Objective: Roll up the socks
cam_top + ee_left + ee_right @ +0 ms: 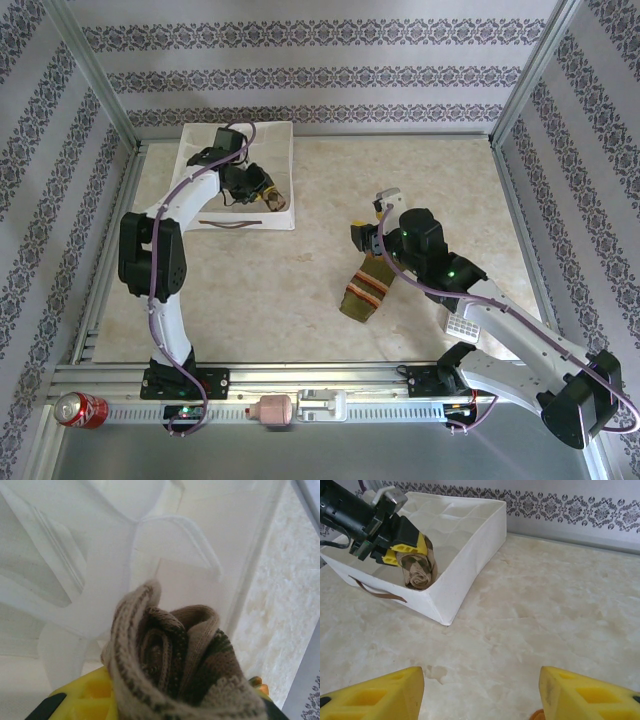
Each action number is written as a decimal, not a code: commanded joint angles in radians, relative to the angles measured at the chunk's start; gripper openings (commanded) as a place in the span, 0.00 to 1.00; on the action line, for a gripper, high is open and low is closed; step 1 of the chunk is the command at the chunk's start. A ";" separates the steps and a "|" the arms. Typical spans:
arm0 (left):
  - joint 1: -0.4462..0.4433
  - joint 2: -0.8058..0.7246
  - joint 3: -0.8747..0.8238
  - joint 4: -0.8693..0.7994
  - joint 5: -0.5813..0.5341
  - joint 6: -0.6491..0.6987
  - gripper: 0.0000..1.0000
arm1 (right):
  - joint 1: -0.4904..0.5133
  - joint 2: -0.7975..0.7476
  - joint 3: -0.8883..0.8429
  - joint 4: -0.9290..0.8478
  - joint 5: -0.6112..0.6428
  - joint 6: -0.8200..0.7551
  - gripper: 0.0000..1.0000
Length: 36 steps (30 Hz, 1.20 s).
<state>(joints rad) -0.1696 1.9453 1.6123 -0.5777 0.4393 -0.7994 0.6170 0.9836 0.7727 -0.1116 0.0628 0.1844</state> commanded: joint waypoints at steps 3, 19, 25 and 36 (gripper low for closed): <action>-0.025 -0.037 -0.014 -0.028 -0.038 0.089 0.03 | -0.007 -0.013 0.020 -0.038 -0.014 0.014 0.61; -0.132 0.005 -0.033 0.000 -0.359 0.251 0.02 | -0.005 -0.018 0.058 -0.121 -0.043 0.001 0.61; -0.162 0.011 -0.046 0.048 -0.446 0.329 0.02 | -0.005 -0.028 0.062 -0.148 -0.056 0.006 0.61; -0.242 -0.087 -0.276 0.300 -0.548 0.398 0.20 | -0.006 -0.040 0.066 -0.181 -0.051 0.010 0.62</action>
<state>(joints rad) -0.4004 1.9141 1.3911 -0.3531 -0.0647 -0.4366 0.6170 0.9611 0.8055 -0.2729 0.0174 0.1848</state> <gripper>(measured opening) 0.220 0.621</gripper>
